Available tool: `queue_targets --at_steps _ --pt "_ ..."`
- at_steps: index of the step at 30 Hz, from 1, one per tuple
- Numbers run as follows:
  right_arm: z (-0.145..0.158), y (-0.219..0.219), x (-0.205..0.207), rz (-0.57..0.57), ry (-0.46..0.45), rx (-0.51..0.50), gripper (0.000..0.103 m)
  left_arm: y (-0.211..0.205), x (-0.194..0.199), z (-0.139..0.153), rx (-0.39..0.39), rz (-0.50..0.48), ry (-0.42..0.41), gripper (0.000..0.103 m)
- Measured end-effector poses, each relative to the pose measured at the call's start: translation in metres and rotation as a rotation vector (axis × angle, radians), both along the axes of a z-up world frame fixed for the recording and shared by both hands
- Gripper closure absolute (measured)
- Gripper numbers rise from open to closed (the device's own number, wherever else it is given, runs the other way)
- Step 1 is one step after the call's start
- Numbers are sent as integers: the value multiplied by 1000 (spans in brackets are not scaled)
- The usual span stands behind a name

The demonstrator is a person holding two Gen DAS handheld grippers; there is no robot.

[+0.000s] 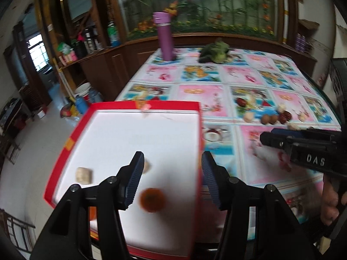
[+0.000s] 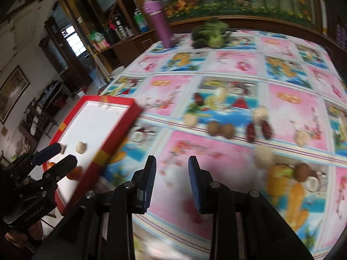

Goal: Organize fruits
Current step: 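Move both tools back toward the remaining items on the tablecloth, then grasp a brown round fruit with the right tool while the left grasps a rice cake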

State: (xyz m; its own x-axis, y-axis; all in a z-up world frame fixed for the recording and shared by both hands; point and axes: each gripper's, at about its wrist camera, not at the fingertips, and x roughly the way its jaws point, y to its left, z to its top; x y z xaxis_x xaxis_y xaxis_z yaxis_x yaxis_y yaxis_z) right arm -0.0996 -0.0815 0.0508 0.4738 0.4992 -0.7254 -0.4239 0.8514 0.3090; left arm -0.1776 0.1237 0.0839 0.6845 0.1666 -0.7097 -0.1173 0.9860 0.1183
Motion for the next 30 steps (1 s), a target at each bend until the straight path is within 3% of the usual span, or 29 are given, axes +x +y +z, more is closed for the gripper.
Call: queue_targets --at_steps 11,20,30 --pt "-12 -110 4 -178 -4 -72 73 -75 19 -22 -31 -175 124 46" --pt "-26 -114 32 -147 48 -71 73 -128 52 -30 -119 -313 209 46" --pt "-36 -118 44 -147 56 -76 77 -158 91 -40 -148 -340 265 46"
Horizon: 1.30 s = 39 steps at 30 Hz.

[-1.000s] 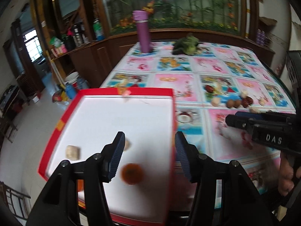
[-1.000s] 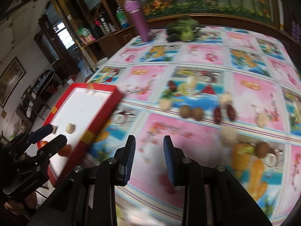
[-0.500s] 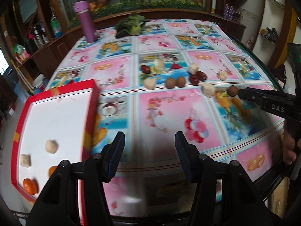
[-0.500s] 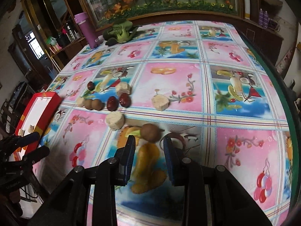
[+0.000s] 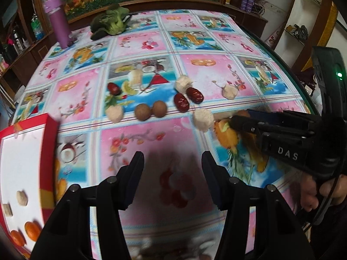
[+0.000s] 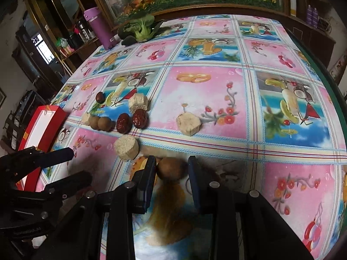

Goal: Organize fruits
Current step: 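Grasp a brown round fruit with the right tool while the left grasps a rice cake, then carry the brown fruit and rice cake over the red-rimmed tray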

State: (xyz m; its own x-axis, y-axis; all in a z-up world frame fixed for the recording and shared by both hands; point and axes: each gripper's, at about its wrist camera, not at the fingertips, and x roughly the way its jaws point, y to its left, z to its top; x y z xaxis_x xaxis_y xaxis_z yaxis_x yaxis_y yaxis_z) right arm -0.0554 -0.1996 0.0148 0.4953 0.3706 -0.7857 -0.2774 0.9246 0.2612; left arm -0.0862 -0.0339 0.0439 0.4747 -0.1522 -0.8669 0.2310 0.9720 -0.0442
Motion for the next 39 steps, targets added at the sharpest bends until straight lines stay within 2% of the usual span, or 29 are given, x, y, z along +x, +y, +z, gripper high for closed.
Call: queue_targets --at_steps 6,9,13,16,25,26,32,39 --pt "-3 -15 4 -19 -22 82 77 -20 18 -4 -20 -23 11 46" --pt "-2 -27 7 -48 1 156 77 -27 28 -9 -22 -20 20 46" --pt "1 -55 11 -144 6 304 77 -34 39 -15 -37 -15 33 47" --pt "3 -66 12 -189 -1 369 77 -40 42 -18 -35 -22 35 53" --pt "5 -59 11 -163 -12 359 77 -46 44 -23 -11 -13 13 69" --pt "5 -56 11 -159 -20 343 77 -47 44 -23 4 -11 4 74" --pt "15 -46 3 -135 -113 256 77 -41 37 -16 -13 10 -27 74" --pt "21 -38 -2 -156 -195 153 77 4 -11 20 -27 79 -133 74"
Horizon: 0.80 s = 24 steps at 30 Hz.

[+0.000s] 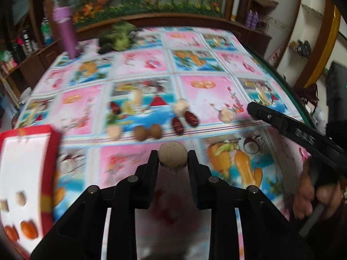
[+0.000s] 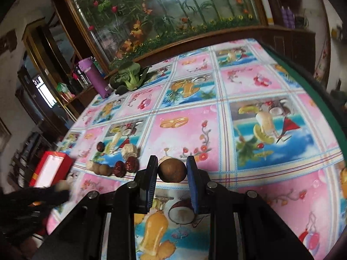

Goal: Organize fruits
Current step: 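Carry the brown fruit and rice cake over the red-rimmed tray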

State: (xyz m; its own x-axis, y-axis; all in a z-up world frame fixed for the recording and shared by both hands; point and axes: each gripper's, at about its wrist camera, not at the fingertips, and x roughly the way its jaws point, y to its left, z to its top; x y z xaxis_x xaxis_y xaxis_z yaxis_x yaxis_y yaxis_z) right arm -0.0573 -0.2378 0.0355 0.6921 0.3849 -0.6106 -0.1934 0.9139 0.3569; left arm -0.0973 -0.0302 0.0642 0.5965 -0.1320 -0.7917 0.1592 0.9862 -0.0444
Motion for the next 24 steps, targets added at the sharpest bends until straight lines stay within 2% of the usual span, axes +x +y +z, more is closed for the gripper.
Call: queue_targets --at_steps 2,6,11,16,24 --pt "1 11 -3 8 -9 -58 77 16 -16 8 10 30 -32 74" --pt "7 45 -18 42 6 -90 77 41 -42 18 44 66 -75 74" --pt "30 116 -53 185 -61 -170 77 76 -64 28 31 127 -124 74" --pt "49 168 -75 299 -101 -168 77 111 -84 37 6 183 -167 74" --pt "53 249 -91 438 -106 -191 77 188 -116 38 -12 338 -206 74"
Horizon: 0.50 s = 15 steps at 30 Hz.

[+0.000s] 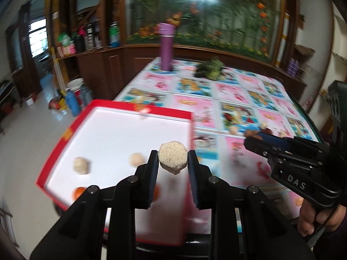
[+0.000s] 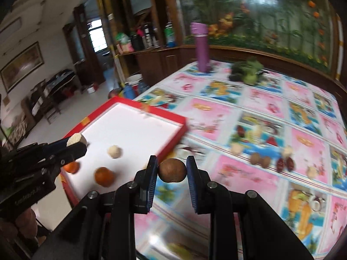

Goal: Organize fruits
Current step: 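Carry the brown fruit and rice cake over the red-rimmed tray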

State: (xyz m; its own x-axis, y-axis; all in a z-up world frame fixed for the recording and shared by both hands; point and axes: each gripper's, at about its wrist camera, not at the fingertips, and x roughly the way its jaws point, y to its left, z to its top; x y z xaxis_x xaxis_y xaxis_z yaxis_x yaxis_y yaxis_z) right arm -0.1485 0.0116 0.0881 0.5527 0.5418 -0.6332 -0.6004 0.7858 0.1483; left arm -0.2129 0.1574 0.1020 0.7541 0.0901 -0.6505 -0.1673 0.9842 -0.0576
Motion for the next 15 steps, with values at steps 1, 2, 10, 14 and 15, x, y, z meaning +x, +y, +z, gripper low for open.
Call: queue_targets --at_steps 1,2,10,14,15 --pt "1 9 -3 14 -7 -7 77 10 -3 0 -7 22 -4 74" --pt "2 18 -5 29 -14 -14 77 19 -6 -1 -12 39 -7 74" --pt "1 75 -13 127 7 -25 77 81 -25 -1 -19 172 -42 74" --pt "-8 98 -13 151 20 -59 77 93 -26 -9 -24 176 -28 74" --pt "-10 100 -11 146 23 -66 77 93 -25 -11 -25 170 -23 74"
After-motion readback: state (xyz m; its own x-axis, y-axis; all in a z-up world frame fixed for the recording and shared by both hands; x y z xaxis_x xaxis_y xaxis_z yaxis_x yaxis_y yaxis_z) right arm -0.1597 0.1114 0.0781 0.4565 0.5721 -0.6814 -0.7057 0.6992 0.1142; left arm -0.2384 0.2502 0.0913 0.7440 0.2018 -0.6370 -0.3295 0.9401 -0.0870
